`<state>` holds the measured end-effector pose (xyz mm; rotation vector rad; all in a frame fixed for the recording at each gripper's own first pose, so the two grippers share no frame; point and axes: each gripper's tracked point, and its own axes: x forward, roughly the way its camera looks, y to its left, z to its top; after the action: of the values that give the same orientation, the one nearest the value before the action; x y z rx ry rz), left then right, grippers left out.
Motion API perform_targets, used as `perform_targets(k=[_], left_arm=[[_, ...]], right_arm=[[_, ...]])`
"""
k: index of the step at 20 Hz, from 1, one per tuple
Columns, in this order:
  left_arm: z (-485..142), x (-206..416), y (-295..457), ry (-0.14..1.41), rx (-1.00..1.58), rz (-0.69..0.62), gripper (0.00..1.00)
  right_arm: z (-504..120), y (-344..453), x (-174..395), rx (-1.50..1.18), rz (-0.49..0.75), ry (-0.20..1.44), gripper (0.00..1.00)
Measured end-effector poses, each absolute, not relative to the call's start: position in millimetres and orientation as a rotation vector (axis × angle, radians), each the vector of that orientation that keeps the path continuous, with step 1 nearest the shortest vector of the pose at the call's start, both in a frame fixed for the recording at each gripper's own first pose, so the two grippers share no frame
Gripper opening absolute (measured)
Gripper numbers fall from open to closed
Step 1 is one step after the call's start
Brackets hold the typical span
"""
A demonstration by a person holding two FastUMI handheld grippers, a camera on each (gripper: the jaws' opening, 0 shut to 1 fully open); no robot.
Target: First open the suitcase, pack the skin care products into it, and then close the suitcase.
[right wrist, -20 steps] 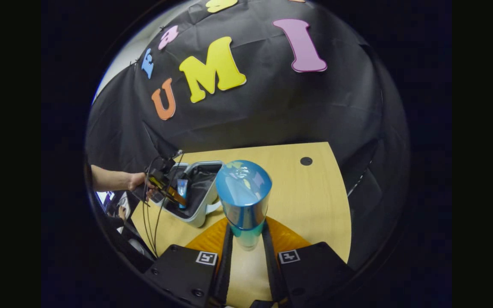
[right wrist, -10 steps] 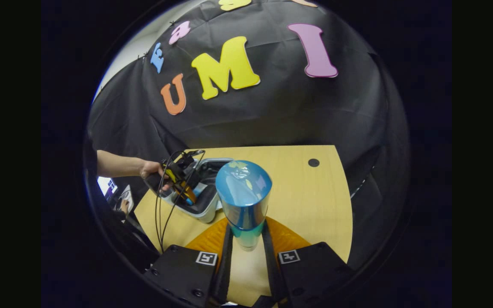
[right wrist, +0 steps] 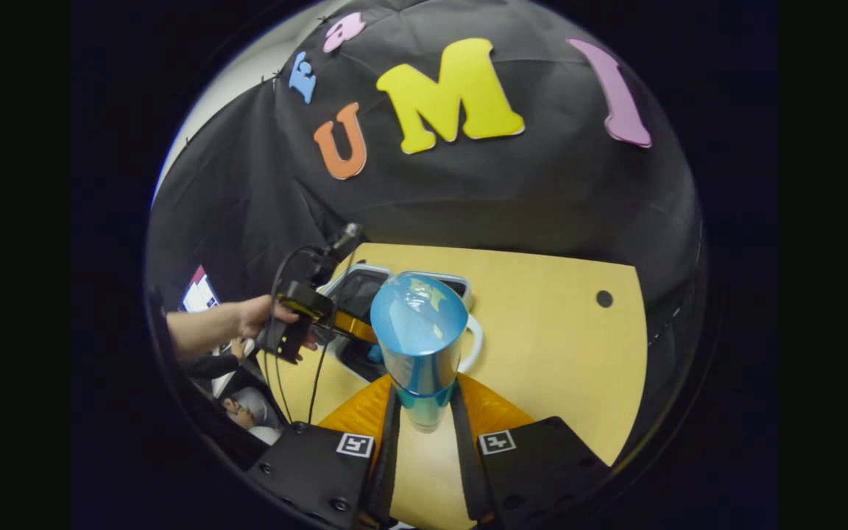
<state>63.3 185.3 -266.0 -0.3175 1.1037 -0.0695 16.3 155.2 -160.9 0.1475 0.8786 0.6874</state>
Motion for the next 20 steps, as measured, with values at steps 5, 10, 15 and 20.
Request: perform_targets(k=[5, 10, 15, 20], left_arm=[[-199, 16, 206, 0.762, -0.336, -0.009, 0.98], [-168, -46, 227, 0.614, -0.273, 0.000, 0.98], [-159, -82, 248, 0.554, -0.287, 0.036, 0.98], [-162, -101, 269, 0.563, -0.319, 0.079, 0.98]], right_arm=[[-198, 243, 49, 0.109, 0.754, 1.044, 0.35], [-271, 289, 47, 0.055, 0.687, 1.308, 0.35], [-340, 304, 63, 0.012, 0.525, 1.495, 0.35], [-384, 305, 67, 0.054, 0.330, 1.644, 0.33]])
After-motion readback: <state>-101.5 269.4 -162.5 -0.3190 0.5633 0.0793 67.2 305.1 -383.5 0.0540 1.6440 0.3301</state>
